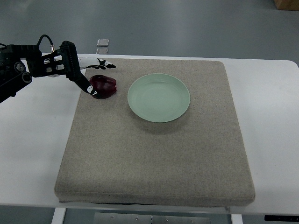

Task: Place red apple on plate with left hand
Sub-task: 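Reach the left hand down to the red apple beside the plate, then close the left hand fingers around the red apple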

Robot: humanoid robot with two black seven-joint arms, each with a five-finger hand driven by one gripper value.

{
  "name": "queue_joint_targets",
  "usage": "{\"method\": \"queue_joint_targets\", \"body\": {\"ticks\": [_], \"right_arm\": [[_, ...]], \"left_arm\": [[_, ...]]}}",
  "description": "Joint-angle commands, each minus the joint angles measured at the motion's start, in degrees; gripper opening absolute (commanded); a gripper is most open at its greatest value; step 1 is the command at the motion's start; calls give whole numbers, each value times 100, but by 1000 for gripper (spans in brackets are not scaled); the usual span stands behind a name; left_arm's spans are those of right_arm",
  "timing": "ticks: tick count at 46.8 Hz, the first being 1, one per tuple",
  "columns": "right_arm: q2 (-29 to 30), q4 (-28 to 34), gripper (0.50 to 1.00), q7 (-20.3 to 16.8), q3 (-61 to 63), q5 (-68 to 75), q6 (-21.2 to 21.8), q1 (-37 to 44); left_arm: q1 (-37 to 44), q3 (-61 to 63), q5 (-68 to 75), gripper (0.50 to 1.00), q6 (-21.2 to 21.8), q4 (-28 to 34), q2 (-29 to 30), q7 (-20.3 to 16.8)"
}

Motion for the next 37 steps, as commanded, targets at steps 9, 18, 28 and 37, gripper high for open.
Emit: {"method": "queue_joint_targets", "body": {"ticks": [9,18,28,37], "right_arm": [[0,3,932,1,0,0,0,0],[0,3,932,1,0,0,0,0],[0,3,932,1,0,0,0,0],[0,3,932,1,0,0,0,0]], "left_arm": [[10,15,262,902,17,4,-17,1],[80,42,280,885,34,21,-96,1],[106,42,288,885,43,21,-96,1],[106,51,288,774,43,56,-88,1]]}}
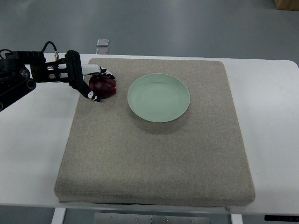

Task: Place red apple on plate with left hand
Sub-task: 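Close the left hand fingers around the red apple, then lift the apple with the left hand and carry it toward the plate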

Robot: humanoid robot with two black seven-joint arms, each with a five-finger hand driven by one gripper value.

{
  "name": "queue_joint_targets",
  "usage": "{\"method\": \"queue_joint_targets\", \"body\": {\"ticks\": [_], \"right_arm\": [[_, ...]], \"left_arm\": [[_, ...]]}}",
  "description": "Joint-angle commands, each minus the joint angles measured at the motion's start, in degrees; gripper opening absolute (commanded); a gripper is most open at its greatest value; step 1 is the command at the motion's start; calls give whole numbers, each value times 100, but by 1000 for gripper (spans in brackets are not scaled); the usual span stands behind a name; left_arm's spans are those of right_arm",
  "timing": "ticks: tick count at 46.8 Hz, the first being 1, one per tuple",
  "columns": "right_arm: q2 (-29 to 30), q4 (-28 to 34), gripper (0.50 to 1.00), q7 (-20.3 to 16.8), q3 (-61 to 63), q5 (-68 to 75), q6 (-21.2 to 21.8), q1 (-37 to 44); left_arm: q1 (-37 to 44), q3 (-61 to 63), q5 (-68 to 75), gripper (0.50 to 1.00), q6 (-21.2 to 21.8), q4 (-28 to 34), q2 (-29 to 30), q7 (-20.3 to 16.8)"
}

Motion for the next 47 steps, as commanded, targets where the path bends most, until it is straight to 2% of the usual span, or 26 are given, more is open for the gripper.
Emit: {"method": "queue_joint_targets", "body": {"ticks": [1,5,8,18,22,47], "right_arm": [[0,7,932,0,0,0,0,0],[0,-2,932,0,0,0,0,9],[0,-2,932,0,0,0,0,0],[0,7,932,0,0,0,0,0],[0,7,932,0,0,0,0,0],[0,7,932,0,0,0,0,0]], "left_arm": [[0,15,0,752,-1,23,6,0],[-9,15,9,617,-1,23,15,0],[-35,15,0,596,-1,58,15,0],[-123,-2,-9,589,8,138,33,0],[-263,-20,0,504,8,138,68,0],[-1045,-512,-141,500,17,15,296,8]]}}
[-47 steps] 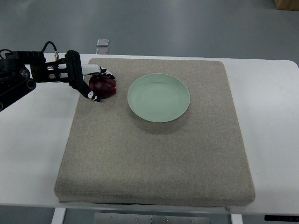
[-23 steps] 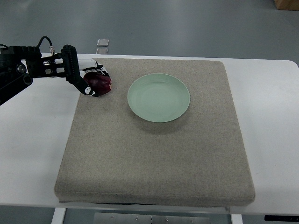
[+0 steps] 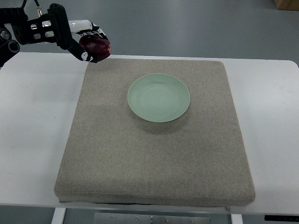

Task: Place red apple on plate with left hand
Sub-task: 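Lift the apple with the left hand and carry it toward the plate, then lower the apple onto the green plate and open the left hand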

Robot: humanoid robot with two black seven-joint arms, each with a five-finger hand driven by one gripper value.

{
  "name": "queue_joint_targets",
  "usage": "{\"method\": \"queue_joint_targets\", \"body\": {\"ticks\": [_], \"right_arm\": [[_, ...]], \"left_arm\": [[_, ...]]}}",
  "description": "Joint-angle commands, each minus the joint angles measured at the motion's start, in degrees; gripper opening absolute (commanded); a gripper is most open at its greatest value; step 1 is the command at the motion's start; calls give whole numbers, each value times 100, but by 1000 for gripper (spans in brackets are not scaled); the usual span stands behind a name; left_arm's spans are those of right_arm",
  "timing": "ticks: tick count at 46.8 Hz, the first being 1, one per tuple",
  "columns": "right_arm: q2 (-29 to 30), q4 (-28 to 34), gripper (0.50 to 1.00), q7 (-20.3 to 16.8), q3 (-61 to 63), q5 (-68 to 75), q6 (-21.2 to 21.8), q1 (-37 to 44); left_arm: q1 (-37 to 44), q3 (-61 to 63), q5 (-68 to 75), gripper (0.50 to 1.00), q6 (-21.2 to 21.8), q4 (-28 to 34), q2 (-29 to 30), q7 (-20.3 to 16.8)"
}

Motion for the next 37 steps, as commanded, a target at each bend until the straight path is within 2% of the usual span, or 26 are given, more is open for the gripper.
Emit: {"method": "queue_joint_targets", "body": {"ticks": [1,8,13,27,37], "right_arm": [[0,1,932,0,0,0,0,0],[0,-8,932,0,0,0,0,0],[0,1,932,0,0,0,0,0],[0,1,932,0,0,0,0,0],[0,1,930,0,0,0,0,0]], "left_arm": [[-113,-145,-18,500,43,-43,-13,0],[-271,-199,-158,500,289,-175,-83,0],[-368,-199,-158,500,298,-219,-188,0],[-307,-119,-62,500,333,-254,-1146,17],[-219,293,-9,500,685,-166,-1515,35]]}}
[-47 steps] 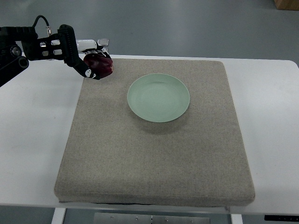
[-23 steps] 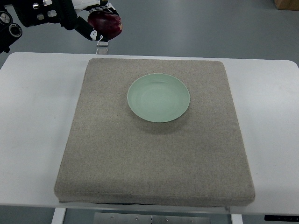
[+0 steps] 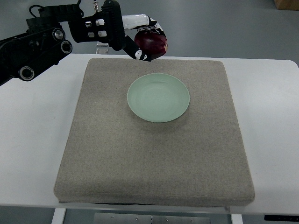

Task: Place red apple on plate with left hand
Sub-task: 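Lower the apple onto the green plate and open the left hand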

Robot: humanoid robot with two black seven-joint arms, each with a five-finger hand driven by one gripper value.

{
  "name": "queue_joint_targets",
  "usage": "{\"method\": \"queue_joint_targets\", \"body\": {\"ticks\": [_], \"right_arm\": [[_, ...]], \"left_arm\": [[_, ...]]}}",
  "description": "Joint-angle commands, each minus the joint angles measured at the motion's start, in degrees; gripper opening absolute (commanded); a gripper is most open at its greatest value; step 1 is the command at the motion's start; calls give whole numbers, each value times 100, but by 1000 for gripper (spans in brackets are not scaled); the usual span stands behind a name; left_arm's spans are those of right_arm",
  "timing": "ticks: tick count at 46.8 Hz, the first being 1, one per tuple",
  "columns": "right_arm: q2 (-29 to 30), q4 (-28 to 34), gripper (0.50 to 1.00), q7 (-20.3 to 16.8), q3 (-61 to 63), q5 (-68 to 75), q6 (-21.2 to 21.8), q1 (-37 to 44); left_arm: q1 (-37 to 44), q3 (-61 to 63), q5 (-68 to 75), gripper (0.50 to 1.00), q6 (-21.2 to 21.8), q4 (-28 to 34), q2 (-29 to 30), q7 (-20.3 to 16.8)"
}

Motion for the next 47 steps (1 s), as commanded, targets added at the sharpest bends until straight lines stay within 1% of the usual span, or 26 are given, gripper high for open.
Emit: {"method": "queue_joint_targets", "body": {"ticks": [1,6,16,26,40,41,42,44,45,46,47], "right_arm": [[0,1,932,0,0,0,0,0],[0,1,932,0,0,0,0,0],[0,-8,932,0,0,0,0,0],[0,1,932,0,0,0,0,0],[0,-8,932,0,0,0,0,0],[0,1,932,0,0,0,0,0],[0,1,932,0,0,0,0,0],[0,1,932,0,0,0,0,0],[0,-8,932,0,0,0,0,0],[0,1,932,0,0,0,0,0],[0,-8,932,0,0,0,0,0]], "left_arm": [[82,212,13,500,188,22,-117,-1],[337,256,118,500,399,30,-293,-1],[592,283,320,500,619,162,-460,-1],[803,388,487,500,628,312,-653,-1],[874,502,531,500,637,312,-680,-1],[874,511,531,510,637,312,-680,-1],[874,502,531,576,637,312,-680,-1],[874,511,531,730,628,303,-671,-1],[874,511,531,792,619,303,-671,-1],[874,511,531,837,610,294,-671,-1],[874,511,523,865,593,294,-671,-1]]}}
